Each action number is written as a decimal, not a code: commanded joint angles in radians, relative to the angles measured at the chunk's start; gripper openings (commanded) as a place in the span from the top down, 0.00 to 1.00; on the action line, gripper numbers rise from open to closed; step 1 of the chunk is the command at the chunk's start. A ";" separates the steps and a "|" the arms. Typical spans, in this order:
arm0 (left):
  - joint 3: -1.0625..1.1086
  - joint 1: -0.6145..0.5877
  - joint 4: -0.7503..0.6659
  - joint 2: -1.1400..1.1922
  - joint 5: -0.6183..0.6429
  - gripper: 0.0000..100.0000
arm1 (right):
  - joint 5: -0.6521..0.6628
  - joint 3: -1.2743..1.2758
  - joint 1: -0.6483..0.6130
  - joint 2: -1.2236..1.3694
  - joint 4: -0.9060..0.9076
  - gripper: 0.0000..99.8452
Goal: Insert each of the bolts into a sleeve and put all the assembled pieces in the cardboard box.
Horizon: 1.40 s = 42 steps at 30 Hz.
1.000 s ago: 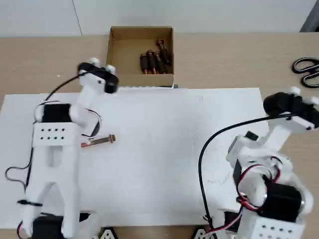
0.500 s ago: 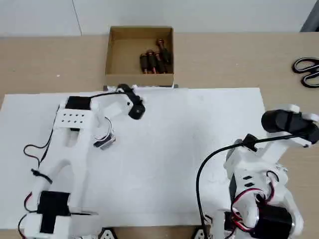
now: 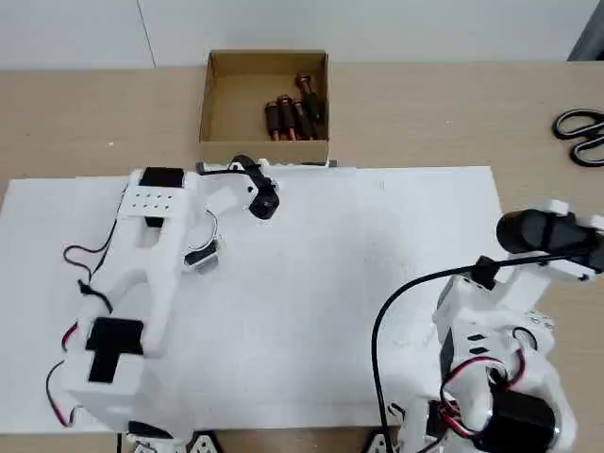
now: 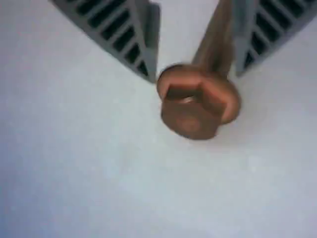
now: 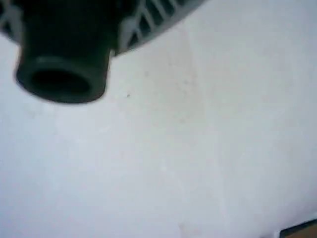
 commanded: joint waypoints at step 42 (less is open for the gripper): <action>-0.116 -0.011 0.025 0.244 -0.068 0.99 | 0.011 -0.006 0.007 -0.004 -0.018 1.00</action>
